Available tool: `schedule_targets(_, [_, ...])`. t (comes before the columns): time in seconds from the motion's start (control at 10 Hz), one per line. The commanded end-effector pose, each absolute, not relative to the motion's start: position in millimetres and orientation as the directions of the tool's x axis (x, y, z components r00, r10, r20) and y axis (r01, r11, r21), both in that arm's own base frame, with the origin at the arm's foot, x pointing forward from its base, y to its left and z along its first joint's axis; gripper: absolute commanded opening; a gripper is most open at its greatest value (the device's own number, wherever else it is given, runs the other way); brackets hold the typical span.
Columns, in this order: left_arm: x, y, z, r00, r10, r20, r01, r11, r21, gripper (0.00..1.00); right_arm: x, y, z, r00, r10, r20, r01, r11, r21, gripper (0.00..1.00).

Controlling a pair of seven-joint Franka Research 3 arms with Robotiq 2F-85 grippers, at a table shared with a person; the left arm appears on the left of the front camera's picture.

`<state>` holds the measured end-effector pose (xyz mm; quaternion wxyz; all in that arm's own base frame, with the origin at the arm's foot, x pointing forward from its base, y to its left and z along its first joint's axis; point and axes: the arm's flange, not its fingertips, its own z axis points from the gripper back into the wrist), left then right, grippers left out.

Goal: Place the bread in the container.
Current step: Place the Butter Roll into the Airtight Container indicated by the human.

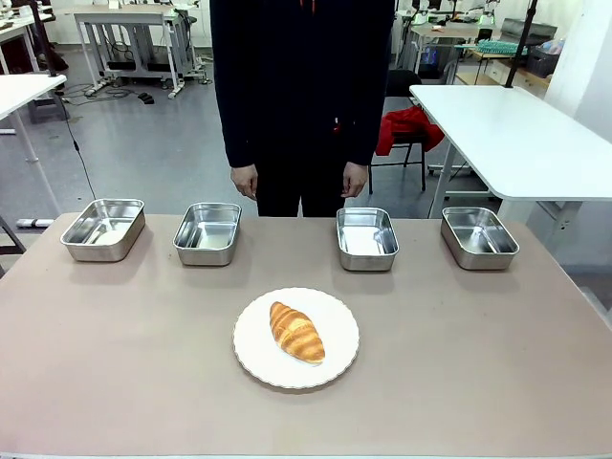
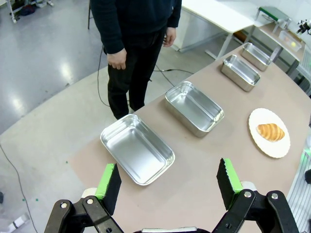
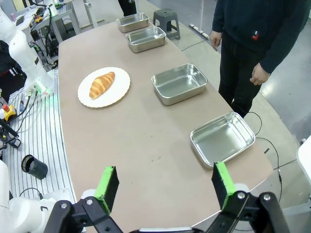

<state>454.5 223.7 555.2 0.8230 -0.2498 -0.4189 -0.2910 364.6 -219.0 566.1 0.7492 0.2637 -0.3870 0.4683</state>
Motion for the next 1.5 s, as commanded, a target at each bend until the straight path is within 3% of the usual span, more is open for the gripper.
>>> schedule_targets(0.0, [453.6, 224.0, 557.0, 0.476, -0.264, 0.839, 0.687, 0.707, -0.167, 1.0, 363.7, -218.8, 567.1, 0.259, 0.498, 0.827, -0.905, 0.424, 0.028, 1.0])
schedule_targets(1.4, [453.6, 224.0, 557.0, 0.476, -0.264, 0.839, 0.687, 0.707, -0.167, 1.0, 363.7, -218.8, 567.1, 0.259, 0.498, 0.827, -0.905, 0.424, 0.028, 1.0])
